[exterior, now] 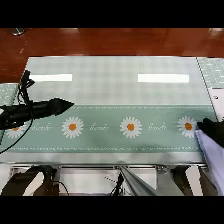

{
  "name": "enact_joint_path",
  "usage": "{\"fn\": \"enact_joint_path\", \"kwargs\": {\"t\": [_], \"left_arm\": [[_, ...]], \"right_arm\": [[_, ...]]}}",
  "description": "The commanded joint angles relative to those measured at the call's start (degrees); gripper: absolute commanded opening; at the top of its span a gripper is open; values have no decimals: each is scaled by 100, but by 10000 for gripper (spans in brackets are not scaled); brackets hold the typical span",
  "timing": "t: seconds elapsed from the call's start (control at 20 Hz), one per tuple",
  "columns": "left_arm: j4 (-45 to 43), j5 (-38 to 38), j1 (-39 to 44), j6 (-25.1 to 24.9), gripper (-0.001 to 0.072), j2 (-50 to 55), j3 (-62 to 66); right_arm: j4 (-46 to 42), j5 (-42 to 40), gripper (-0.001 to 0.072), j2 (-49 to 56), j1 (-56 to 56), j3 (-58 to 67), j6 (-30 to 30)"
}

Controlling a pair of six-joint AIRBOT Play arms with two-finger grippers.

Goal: Fold the shirts.

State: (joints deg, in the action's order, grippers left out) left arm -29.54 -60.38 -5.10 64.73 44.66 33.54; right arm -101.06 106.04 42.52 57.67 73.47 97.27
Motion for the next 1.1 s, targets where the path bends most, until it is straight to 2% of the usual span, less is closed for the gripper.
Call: {"fn": "enact_joint_path", "kwargs": {"t": [0.0, 0.1, 0.15, 0.2, 0.25, 0.3, 0.4, 0.45, 0.5, 0.55, 0.65, 0.7, 0.8, 0.85, 0.95, 1.0, 1.05], "left_arm": [[0, 116, 0, -188, 25, 2, 0], [0, 365, 0, -216, 26, 2, 2], [9, 568, 0, -212, 25, 2, 7], [24, 758, -2, -212, 25, 11, 52], [24, 848, -15, -212, 25, 63, 190], [26, 857, -24, -210, 25, 201, 492], [52, 688, 4, -212, 25, 678, 1510], [68, 520, 61, -208, 24, 968, 2138], [63, 332, 203, -208, 24, 1276, 2835], [61, 195, 391, -205, 24, 1550, 3416], [-282, 96, 942, -164, 23, 1950, 4188], [-868, 127, 1276, 66, 24, 2055, 4275], [-2393, 149, 1910, 844, 23, 2173, 4006], [-3167, 234, 2140, 1196, 23, 2229, 3762], [-4542, 345, 2275, 2096, 25, 2428, 3331], [-4815, 175, 2194, 2400, 25, 2542, 3241], [-4824, -31, 2100, 2498, 25, 2616, 3220]], "right_arm": [[-883, -50, 630, -356, 179, -549, 431], [-463, -367, 624, -203, 179, -466, 337], [17, -621, 591, -116, 179, -380, 170], [800, -911, 435, -2, 179, -256, -2], [1821, -1158, 177, 129, 175, -118, -203], [3152, -1493, 39, 293, 92, 2, -472], [5250, -2485, 39, 575, -601, 74, -485], [5799, -3036, 39, 697, -1261, 74, -577], [5877, -3469, 39, 809, -2035, 74, -754], [5626, -3779, 39, 929, -2887, 74, -931], [4214, -3971, 39, 1270, -4743, 57, -1012], [3228, -3985, 40, 1497, -5654, -26, -846], [1633, -4094, 39, 1980, -6894, -391, -105], [1032, -4092, 39, 2253, -7243, -573, 225], [518, -4094, 39, 2761, -7414, -802, 990], [439, -4094, 39, 2981, -7379, -807, 1338], [424, -4096, 40, 3121, -7368, -807, 1480]]}}
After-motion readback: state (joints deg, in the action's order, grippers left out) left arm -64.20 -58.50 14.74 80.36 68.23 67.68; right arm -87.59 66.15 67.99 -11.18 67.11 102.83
